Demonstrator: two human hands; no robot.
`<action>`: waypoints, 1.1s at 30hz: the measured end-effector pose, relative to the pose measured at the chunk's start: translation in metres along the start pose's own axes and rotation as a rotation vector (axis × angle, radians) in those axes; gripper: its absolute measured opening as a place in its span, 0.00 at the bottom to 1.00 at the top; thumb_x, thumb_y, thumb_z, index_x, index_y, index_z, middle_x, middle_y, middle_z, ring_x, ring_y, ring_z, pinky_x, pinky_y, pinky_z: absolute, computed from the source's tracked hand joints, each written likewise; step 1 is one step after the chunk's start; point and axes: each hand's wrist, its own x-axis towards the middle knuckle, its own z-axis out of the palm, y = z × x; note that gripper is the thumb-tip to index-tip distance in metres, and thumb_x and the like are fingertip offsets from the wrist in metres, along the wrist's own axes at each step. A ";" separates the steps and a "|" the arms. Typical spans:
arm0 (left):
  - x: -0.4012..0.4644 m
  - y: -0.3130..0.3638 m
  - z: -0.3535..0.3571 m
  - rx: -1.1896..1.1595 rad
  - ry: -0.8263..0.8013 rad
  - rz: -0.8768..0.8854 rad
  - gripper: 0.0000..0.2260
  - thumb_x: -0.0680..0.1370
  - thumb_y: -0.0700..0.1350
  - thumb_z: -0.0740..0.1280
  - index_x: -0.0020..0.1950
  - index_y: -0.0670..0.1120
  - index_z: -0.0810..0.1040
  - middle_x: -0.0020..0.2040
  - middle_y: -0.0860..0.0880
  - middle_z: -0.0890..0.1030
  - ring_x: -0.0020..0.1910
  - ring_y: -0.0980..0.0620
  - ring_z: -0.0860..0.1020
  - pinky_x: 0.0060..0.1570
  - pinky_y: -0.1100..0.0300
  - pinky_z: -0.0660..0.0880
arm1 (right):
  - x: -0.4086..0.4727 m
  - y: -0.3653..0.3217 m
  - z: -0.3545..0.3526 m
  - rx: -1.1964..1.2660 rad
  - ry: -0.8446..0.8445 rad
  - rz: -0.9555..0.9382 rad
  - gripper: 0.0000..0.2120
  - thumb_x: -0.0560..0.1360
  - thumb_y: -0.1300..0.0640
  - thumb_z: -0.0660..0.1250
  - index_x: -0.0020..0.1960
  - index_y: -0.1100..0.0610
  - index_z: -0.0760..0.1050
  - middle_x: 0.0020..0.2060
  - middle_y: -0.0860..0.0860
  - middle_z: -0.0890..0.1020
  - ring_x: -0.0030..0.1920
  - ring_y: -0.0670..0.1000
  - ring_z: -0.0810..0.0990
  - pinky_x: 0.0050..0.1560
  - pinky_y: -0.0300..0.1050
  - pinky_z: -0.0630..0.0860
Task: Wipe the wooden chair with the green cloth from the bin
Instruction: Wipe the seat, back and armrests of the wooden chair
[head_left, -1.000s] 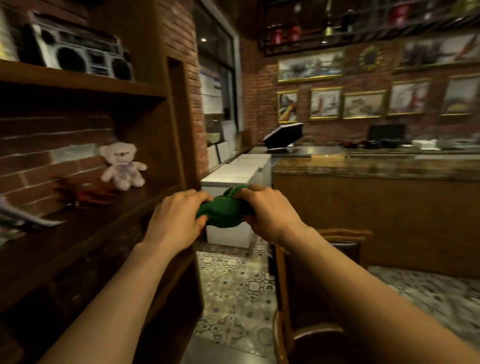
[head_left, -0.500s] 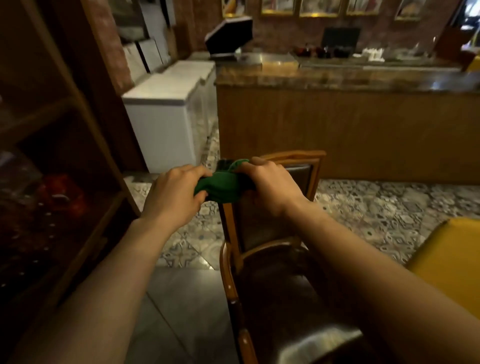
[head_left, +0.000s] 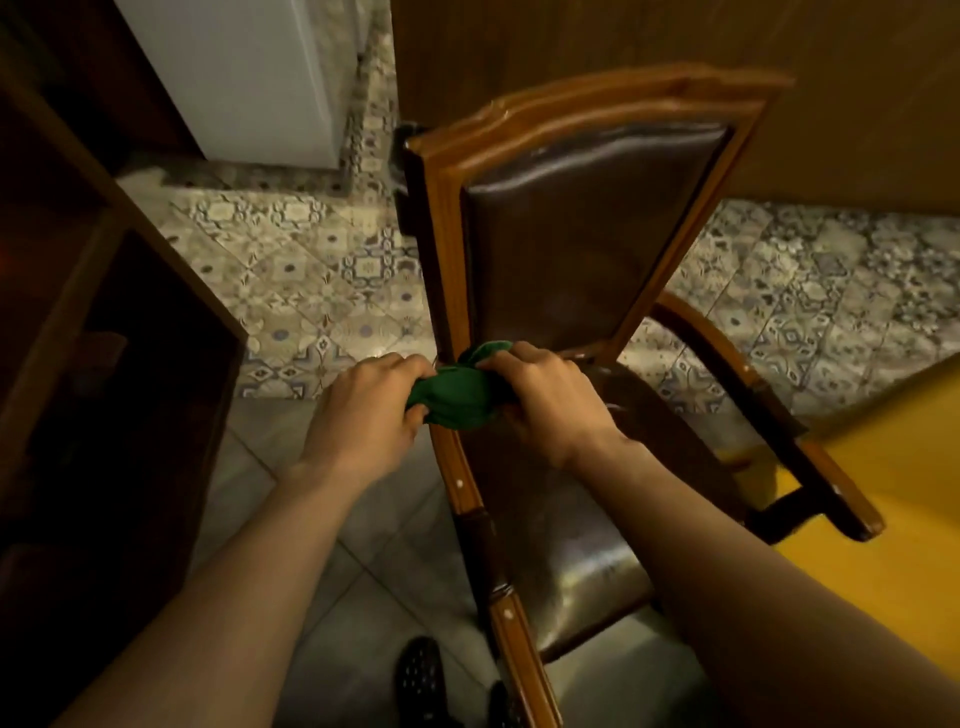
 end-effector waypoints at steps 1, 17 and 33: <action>0.000 -0.010 0.022 -0.007 -0.026 -0.014 0.16 0.72 0.44 0.74 0.58 0.53 0.78 0.52 0.50 0.82 0.50 0.45 0.79 0.44 0.49 0.77 | 0.004 0.006 0.022 0.007 -0.022 0.010 0.25 0.74 0.62 0.71 0.70 0.53 0.72 0.63 0.55 0.77 0.60 0.60 0.77 0.56 0.59 0.78; -0.024 -0.058 0.158 -0.148 -0.271 -0.053 0.20 0.77 0.46 0.66 0.70 0.52 0.71 0.55 0.52 0.72 0.54 0.49 0.75 0.47 0.54 0.74 | -0.018 0.033 0.153 0.031 -0.245 -0.025 0.33 0.76 0.44 0.62 0.78 0.47 0.58 0.73 0.54 0.66 0.68 0.59 0.63 0.63 0.59 0.69; 0.020 -0.071 0.181 -0.153 -0.346 0.125 0.26 0.83 0.57 0.44 0.79 0.51 0.59 0.80 0.59 0.53 0.77 0.64 0.42 0.76 0.55 0.49 | -0.024 0.017 0.174 -0.130 -0.188 0.084 0.25 0.81 0.47 0.60 0.76 0.51 0.63 0.63 0.57 0.72 0.57 0.59 0.75 0.52 0.55 0.76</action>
